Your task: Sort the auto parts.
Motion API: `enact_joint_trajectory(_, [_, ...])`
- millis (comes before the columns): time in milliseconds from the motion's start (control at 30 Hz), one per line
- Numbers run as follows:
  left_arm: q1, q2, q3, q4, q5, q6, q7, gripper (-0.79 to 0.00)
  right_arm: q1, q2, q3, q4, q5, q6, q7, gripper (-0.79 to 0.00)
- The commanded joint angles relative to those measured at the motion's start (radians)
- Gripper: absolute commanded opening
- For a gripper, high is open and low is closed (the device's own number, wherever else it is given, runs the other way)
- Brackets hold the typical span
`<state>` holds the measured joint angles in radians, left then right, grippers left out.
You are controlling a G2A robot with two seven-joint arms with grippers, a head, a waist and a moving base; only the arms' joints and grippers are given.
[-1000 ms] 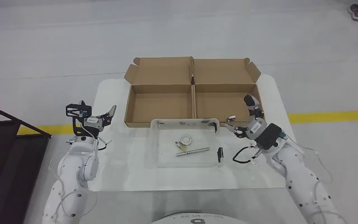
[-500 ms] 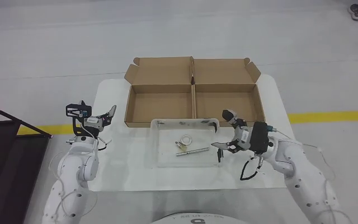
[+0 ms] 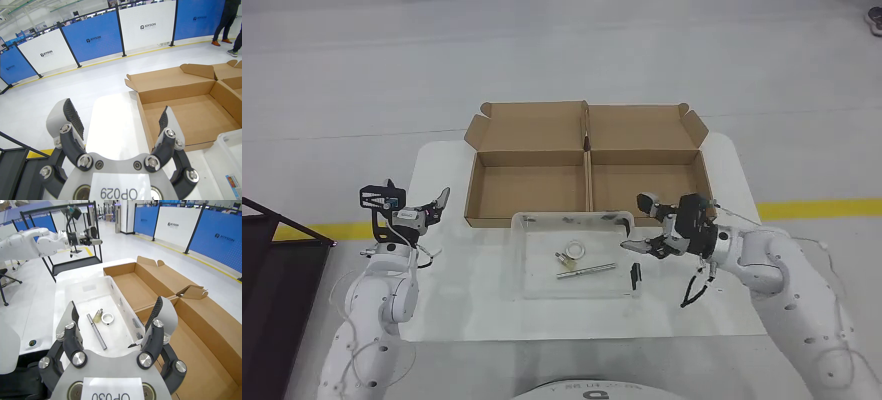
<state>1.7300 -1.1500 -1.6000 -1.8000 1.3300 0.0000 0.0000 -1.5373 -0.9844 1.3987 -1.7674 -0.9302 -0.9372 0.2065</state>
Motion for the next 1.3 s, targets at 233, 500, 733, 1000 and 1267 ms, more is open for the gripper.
enact_joint_trajectory(233, [0.0, 0.0, 0.0, 0.0, 0.0, 0.0, 0.0, 0.0, 0.192, -0.021, -0.213, 0.092, 0.028, 0.09, 0.284, -0.234])
enact_joint_trajectory(500, [0.0, 0.0, 0.0, 0.0, 0.0, 0.0, 0.0, 0.0, 0.302, -0.046, -0.34, 0.193, 0.037, 0.133, 0.365, -0.397])
enact_joint_trajectory(733, [0.0, 0.0, 0.0, 0.0, 0.0, 0.0, 0.0, 0.0, 0.363, -0.069, -0.438, 0.267, 0.036, 0.155, 0.379, -0.425])
enact_joint_trajectory(1000, [0.0, 0.0, 0.0, 0.0, 0.0, 0.0, 0.0, 0.0, 0.43, -0.101, -0.53, 0.366, 0.017, 0.196, 0.359, -0.428])
enact_joint_trajectory(1267, [0.0, 0.0, 0.0, 0.0, 0.0, 0.0, 0.0, 0.0, 0.473, -0.125, -0.585, 0.429, -0.017, 0.242, 0.321, -0.434])
